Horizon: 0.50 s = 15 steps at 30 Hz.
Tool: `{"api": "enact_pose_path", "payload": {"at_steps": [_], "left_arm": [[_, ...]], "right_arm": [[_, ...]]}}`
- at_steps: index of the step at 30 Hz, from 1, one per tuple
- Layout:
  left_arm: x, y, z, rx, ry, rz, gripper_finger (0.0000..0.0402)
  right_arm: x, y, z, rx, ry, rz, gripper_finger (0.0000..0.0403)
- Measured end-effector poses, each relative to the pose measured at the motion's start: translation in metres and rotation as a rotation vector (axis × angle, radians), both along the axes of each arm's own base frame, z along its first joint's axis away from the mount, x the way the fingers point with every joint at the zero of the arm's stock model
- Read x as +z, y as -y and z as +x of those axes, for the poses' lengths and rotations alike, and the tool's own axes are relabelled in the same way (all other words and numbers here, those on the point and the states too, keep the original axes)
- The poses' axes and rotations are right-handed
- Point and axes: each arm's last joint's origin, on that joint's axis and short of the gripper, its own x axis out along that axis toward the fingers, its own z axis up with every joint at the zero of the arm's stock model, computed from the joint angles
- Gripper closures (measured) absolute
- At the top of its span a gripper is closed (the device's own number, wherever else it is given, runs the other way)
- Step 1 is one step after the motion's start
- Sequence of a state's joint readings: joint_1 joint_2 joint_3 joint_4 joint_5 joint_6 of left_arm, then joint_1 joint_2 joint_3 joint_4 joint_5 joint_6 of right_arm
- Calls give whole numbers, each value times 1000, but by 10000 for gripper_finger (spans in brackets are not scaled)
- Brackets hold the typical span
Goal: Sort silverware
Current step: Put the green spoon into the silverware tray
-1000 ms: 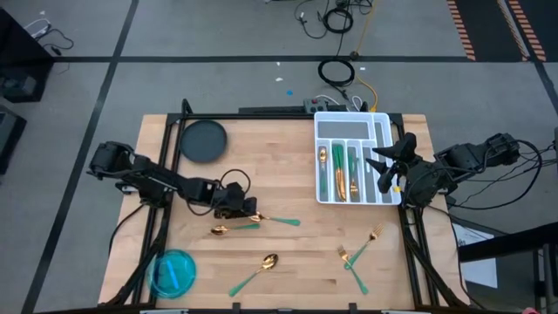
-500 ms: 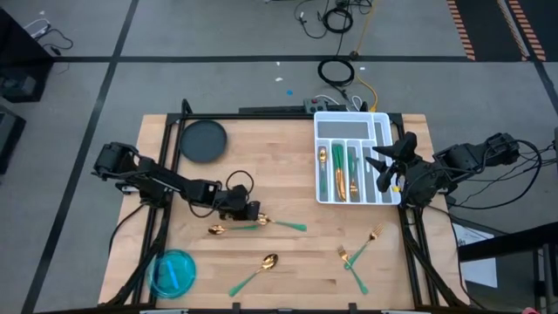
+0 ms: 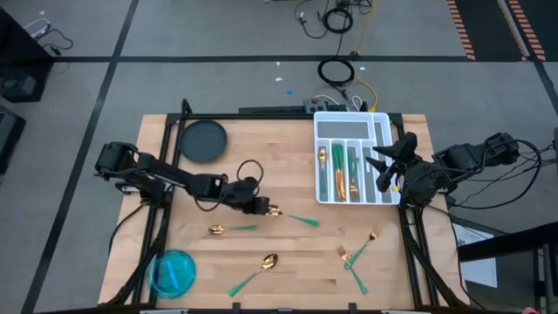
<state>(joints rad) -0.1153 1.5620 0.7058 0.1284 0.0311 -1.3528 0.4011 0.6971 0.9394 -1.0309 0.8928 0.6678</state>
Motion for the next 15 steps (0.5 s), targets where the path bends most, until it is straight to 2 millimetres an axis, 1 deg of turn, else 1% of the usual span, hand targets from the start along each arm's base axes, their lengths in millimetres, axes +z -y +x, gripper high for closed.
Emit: {"api": "enact_pose_path", "payload": {"at_steps": [7, 11, 15], "left_arm": [[38, -14, 23, -178, 19, 124, 398], [65, -31, 33, -285, 14, 242, 398], [96, -54, 38, -370, 12, 354, 398]], "right_arm": [[-1, 0, -1, 0, -12, -5, 227], [-1, 0, -1, 6, -19, -12, 227], [-1, 0, -1, 17, -30, -20, 227]]}}
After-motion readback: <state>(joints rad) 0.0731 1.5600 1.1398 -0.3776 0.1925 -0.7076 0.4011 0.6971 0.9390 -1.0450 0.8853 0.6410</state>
